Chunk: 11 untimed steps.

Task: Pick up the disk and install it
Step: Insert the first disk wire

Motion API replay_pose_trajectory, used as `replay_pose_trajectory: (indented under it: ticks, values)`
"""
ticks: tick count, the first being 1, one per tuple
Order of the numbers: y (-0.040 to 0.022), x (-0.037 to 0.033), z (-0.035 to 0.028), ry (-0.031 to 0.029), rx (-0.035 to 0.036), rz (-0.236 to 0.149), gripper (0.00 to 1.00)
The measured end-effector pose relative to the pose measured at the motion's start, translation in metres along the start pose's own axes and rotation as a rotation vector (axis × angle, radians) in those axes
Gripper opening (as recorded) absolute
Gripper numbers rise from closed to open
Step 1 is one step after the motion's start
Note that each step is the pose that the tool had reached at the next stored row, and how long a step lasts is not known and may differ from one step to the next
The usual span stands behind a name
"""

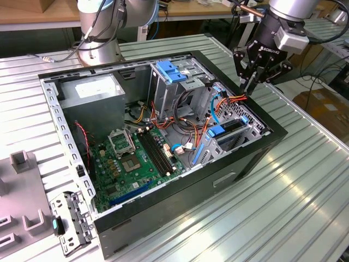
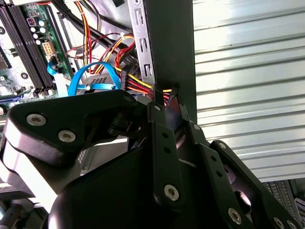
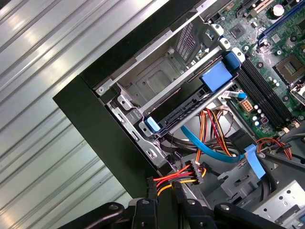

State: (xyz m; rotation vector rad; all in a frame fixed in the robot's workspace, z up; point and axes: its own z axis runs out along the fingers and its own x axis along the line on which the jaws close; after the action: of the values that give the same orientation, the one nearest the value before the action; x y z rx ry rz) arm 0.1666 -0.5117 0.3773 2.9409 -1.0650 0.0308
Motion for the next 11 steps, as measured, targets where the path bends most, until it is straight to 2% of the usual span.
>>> replay_pose_trajectory:
  ticks: [4,5,10,11]
  values:
    - [0.0000,0.0000,0.0001,0.0001,0.0000,0.000,0.27]
    - [-0.0003,0.0002,0.0002,0.0021,-0.0012,-0.003,0.27]
    - [-0.0004,0.0004,0.0006,0.0084,0.0025,-0.051,0.27]
    - [0.0000,0.0007,0.0012,0.0125,0.0055,-0.071,0.27]
